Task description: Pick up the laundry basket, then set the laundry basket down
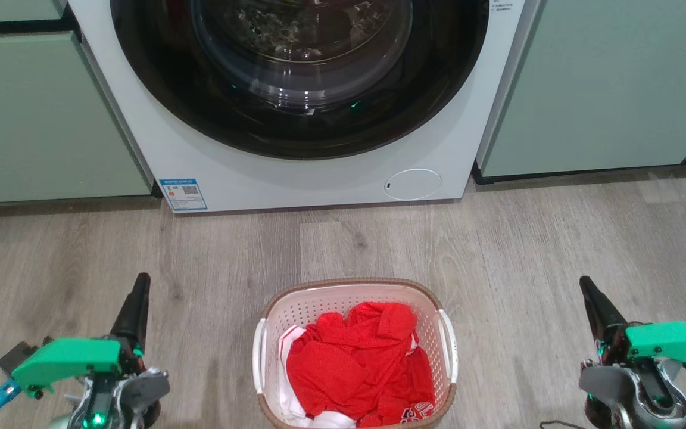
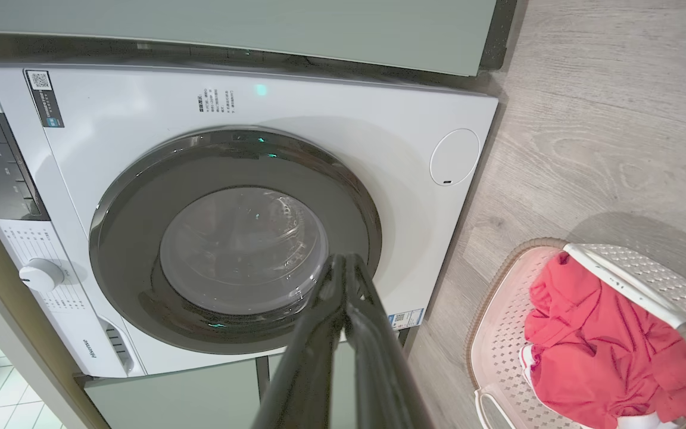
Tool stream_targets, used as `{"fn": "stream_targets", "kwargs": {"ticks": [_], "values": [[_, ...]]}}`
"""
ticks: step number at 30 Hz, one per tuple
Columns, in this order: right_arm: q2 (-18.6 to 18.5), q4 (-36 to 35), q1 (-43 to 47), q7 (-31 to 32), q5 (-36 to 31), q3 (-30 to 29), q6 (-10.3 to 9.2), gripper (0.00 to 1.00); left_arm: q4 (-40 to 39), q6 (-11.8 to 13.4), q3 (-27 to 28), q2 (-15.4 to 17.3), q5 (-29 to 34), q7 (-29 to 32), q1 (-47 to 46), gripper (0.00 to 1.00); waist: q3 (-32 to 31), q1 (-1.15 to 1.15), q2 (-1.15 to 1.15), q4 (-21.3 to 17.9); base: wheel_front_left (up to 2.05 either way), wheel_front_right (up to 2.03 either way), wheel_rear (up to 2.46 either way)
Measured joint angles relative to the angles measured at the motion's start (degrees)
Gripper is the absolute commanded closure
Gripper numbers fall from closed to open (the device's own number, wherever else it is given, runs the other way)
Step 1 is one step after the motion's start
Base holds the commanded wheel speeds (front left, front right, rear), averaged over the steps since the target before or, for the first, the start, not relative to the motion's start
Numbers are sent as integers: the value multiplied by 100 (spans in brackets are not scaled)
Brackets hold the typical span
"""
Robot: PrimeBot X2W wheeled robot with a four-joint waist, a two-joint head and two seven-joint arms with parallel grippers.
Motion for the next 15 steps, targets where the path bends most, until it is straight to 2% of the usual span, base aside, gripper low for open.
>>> {"fn": "stream_targets", "kwargs": {"ticks": [6, 15], "values": [[0, 18, 0, 94, 316, -49, 0, 100, -5, -49, 94, -1, -364, 102, -42, 100, -8, 0, 0, 5, 0, 0, 0], [0, 23, -1, 109, 320, -69, 0, 100, -5, -49, 105, -4, -387, 103, -46, 100, -8, 0, 0, 5, 0, 0, 0]]}}
